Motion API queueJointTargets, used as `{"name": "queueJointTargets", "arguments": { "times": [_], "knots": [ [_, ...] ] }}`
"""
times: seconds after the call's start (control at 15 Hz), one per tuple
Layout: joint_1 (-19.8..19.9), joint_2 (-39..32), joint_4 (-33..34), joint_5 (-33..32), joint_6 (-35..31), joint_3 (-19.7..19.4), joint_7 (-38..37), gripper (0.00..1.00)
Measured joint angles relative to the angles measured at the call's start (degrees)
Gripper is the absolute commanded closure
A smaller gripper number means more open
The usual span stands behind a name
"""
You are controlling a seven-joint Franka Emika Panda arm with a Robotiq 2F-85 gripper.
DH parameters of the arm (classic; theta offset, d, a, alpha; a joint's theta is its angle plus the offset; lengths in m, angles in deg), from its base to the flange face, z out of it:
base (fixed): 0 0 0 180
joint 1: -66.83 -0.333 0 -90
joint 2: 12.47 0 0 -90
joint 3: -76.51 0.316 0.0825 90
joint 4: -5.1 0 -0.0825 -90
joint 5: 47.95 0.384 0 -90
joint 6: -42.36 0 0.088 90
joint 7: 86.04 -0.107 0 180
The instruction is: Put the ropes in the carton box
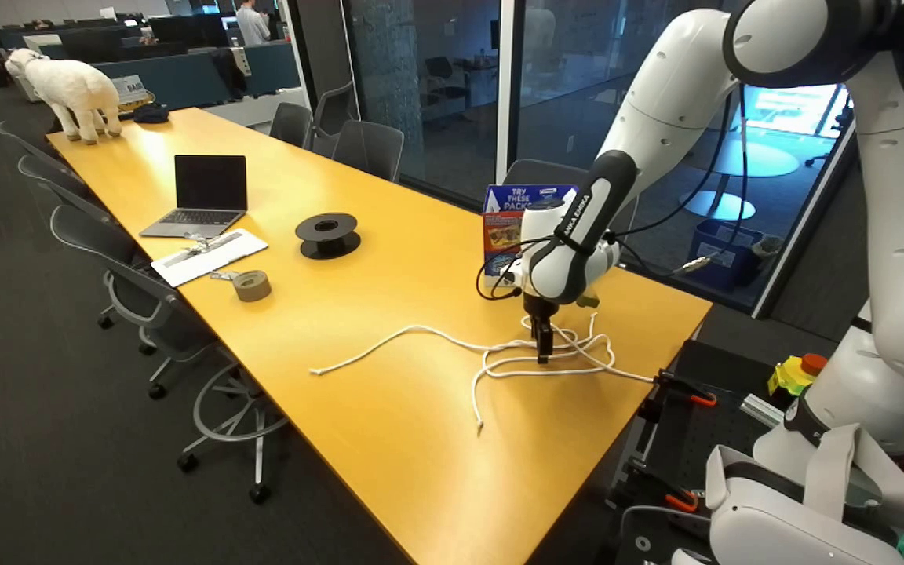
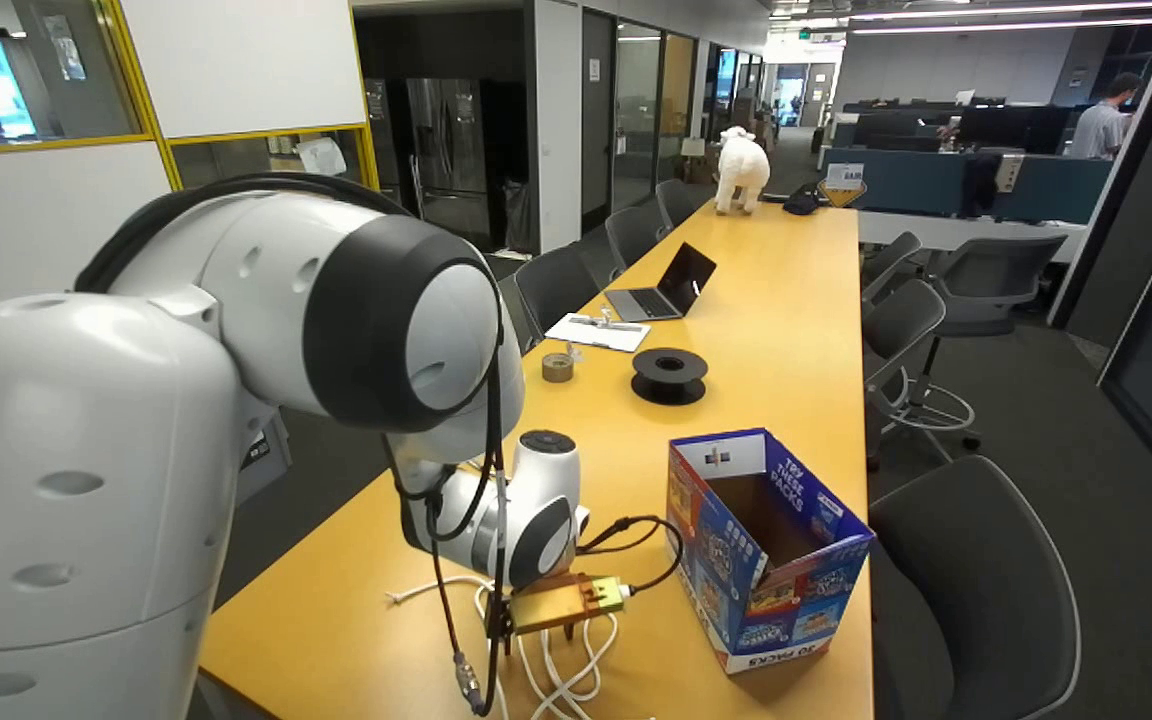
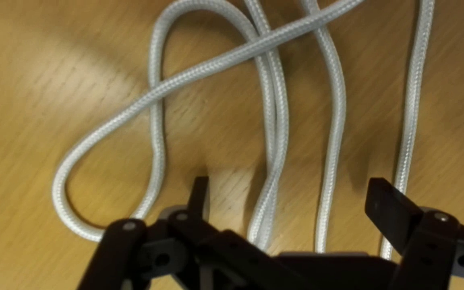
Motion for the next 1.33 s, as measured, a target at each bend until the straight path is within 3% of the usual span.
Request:
{"name": "queueJointTargets", "arguments": {
  "times": [0.73,0.8,0.93,1.33],
  "knots": [
    [0.1,0.0,-1.8,-0.8,-4.0,-0.1,-0.1,0.00],
    [0.1,0.0,-1.9,-1.0,-4.2,-0.1,-0.1,0.25],
    [0.2,0.0,-2.1,-1.3,-4.6,-0.1,-0.1,0.34],
    [0.7,0.3,-2.1,-1.8,-6.4,-0.1,-0.2,0.81]
  ]
}}
